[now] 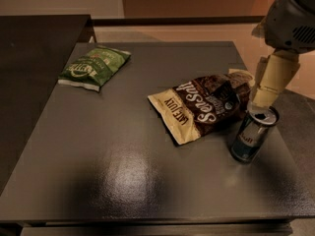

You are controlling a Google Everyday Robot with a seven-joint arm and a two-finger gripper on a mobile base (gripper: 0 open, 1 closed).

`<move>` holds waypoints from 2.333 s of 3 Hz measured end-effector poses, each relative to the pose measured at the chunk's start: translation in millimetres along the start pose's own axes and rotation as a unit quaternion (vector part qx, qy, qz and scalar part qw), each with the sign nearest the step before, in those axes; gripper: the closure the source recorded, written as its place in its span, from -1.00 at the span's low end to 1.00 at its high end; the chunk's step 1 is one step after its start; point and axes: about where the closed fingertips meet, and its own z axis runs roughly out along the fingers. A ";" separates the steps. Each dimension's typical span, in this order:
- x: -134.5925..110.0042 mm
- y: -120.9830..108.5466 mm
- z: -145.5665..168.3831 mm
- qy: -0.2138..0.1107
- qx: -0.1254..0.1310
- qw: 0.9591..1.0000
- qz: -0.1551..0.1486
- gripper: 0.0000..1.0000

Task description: Move brown chip bag near green jalapeno chip bag

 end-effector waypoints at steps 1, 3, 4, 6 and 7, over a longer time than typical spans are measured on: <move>-12.5 -18.3 10.3 0.008 -0.001 1.000 0.019 -1.00; -16.4 -47.1 43.9 0.029 -0.007 0.998 0.056 -1.00; -8.2 -61.1 64.7 0.038 -0.005 0.996 0.075 -1.00; 14.6 -86.0 103.4 0.061 -0.021 0.992 0.109 -1.00; 25.3 -87.6 121.4 0.073 -0.037 0.989 0.122 -1.00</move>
Offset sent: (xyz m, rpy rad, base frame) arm 0.0639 0.0123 -0.0208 -0.0263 0.0720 -0.1332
